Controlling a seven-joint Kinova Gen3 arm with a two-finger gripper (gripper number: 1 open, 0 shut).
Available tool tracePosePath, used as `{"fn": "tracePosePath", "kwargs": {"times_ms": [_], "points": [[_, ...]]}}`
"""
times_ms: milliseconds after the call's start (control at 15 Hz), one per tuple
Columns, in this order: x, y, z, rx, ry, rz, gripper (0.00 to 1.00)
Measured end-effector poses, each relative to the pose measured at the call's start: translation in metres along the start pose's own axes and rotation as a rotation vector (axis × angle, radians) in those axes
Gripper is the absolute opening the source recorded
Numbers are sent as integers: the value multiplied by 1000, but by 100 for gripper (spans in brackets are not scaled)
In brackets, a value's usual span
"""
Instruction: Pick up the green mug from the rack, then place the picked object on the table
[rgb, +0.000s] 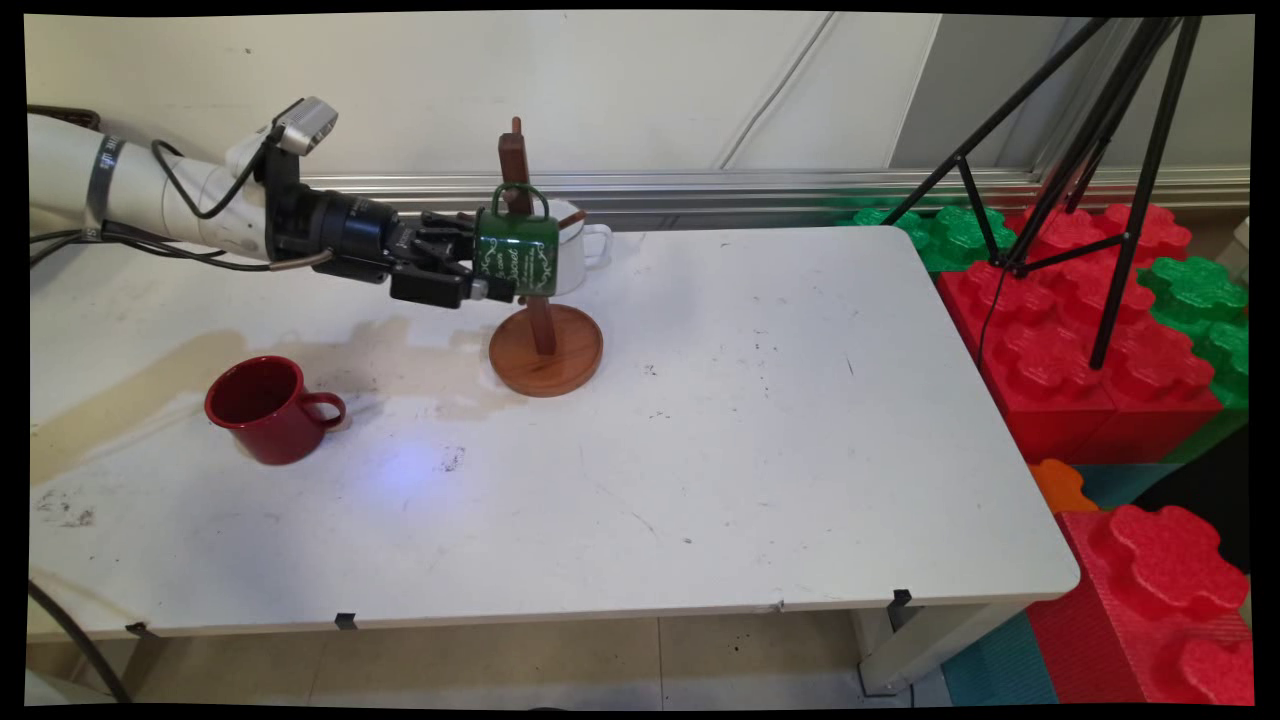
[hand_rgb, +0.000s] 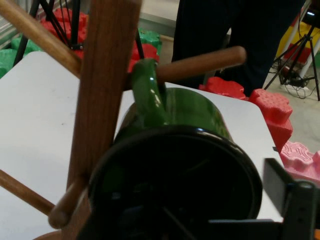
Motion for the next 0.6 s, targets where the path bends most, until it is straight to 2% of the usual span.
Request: {"fn": "tracePosePath", "kwargs": {"times_ms": [600], "points": [[-3,5,0,-19,19,-22,0]]}}
